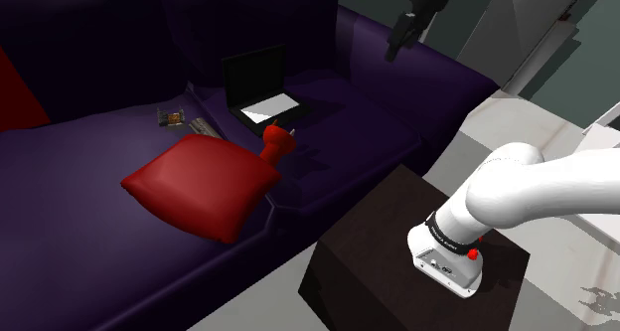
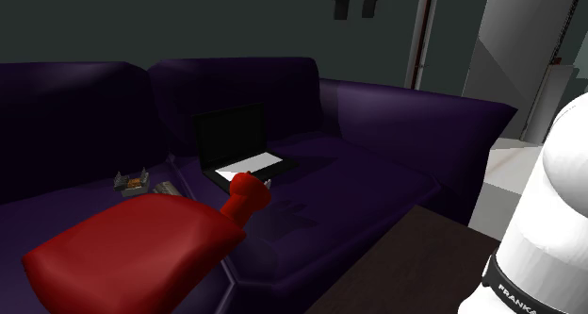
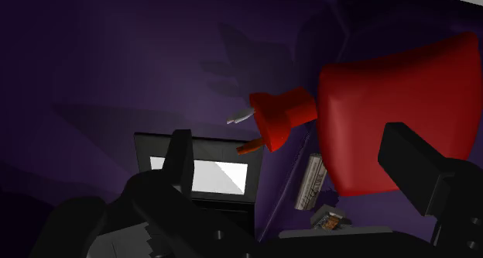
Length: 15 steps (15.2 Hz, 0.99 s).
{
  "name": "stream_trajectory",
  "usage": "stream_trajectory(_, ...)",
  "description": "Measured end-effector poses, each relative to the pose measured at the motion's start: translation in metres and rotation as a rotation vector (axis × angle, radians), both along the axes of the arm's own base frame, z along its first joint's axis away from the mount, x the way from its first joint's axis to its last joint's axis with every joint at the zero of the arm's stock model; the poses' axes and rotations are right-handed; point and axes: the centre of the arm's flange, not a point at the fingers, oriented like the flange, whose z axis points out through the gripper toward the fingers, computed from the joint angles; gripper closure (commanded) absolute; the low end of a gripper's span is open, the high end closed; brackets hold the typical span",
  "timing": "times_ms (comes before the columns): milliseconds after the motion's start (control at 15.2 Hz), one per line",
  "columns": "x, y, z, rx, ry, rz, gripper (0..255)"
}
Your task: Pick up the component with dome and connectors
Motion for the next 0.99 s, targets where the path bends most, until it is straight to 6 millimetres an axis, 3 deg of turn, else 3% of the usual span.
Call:
stream_trajectory(198, 0.006, 0.005, -0.013, 0.002, -0.001, -0.034, 0)
stream_trajectory(990, 0.090, 0.044, -0.144, 0.026, -0.021, -0.376, 0)
